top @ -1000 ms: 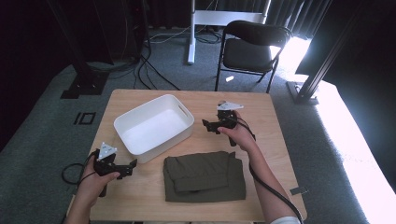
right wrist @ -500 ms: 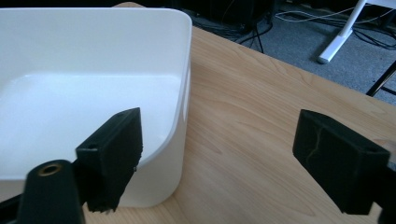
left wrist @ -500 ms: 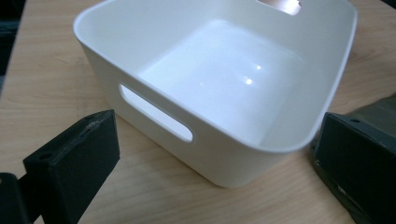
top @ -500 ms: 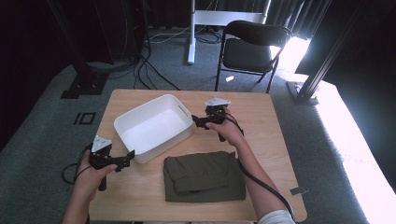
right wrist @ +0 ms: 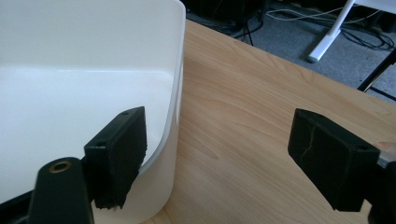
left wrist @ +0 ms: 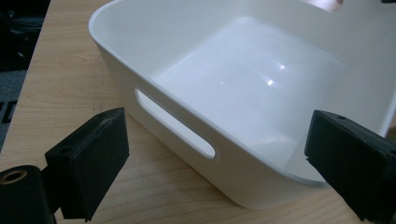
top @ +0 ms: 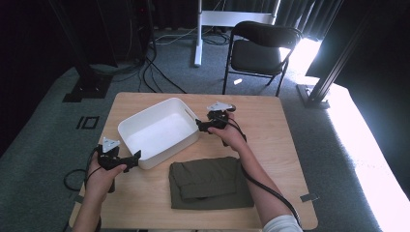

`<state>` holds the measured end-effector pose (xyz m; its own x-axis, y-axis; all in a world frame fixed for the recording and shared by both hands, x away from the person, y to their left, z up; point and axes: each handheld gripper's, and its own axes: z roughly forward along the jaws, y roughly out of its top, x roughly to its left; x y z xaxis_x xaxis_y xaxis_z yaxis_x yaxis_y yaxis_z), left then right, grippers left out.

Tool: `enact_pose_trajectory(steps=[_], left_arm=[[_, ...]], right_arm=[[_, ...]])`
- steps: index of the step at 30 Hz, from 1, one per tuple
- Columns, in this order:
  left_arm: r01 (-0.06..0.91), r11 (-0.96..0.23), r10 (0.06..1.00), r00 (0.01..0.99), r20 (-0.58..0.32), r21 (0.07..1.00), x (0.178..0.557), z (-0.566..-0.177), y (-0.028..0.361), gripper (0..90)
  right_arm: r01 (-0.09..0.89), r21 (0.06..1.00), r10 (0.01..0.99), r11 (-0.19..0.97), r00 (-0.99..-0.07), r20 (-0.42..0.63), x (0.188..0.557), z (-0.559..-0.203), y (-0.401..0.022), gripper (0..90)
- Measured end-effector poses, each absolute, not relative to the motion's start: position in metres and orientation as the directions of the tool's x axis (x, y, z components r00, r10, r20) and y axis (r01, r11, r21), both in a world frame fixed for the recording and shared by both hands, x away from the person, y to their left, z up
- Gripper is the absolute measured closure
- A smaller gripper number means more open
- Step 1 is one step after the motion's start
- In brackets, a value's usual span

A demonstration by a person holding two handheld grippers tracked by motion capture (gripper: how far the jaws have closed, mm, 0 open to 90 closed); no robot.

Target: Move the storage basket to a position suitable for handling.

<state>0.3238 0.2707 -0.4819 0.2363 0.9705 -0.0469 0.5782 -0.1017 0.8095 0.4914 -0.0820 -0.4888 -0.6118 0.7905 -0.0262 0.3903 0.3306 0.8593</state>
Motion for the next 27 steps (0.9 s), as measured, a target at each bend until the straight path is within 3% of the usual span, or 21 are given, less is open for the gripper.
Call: enact_pose_trajectory(steps=[14,18,20,27], left_arm=[[0.586,-0.055,0.987,0.155,-0.045,0.808,0.334,-0.492,0.270,8.4],[0.575,-0.056,0.984,0.168,-0.051,0.816,0.338,-0.494,0.271,9.1],[0.565,-0.053,0.980,0.188,-0.066,0.823,0.341,-0.495,0.271,13.9],[0.568,-0.081,0.979,0.200,-0.042,0.819,0.351,-0.495,0.264,16.3]], right_arm=[[0.372,0.868,0.791,0.330,-0.611,-0.039,0.483,-0.490,-0.088,19.1],[0.368,0.862,0.790,0.348,-0.611,-0.057,0.480,-0.489,-0.090,19.0],[0.364,0.856,0.787,0.367,-0.611,-0.078,0.476,-0.487,-0.094,18.7],[0.375,0.860,0.794,0.346,-0.605,-0.055,0.470,-0.489,-0.106,17.3]])
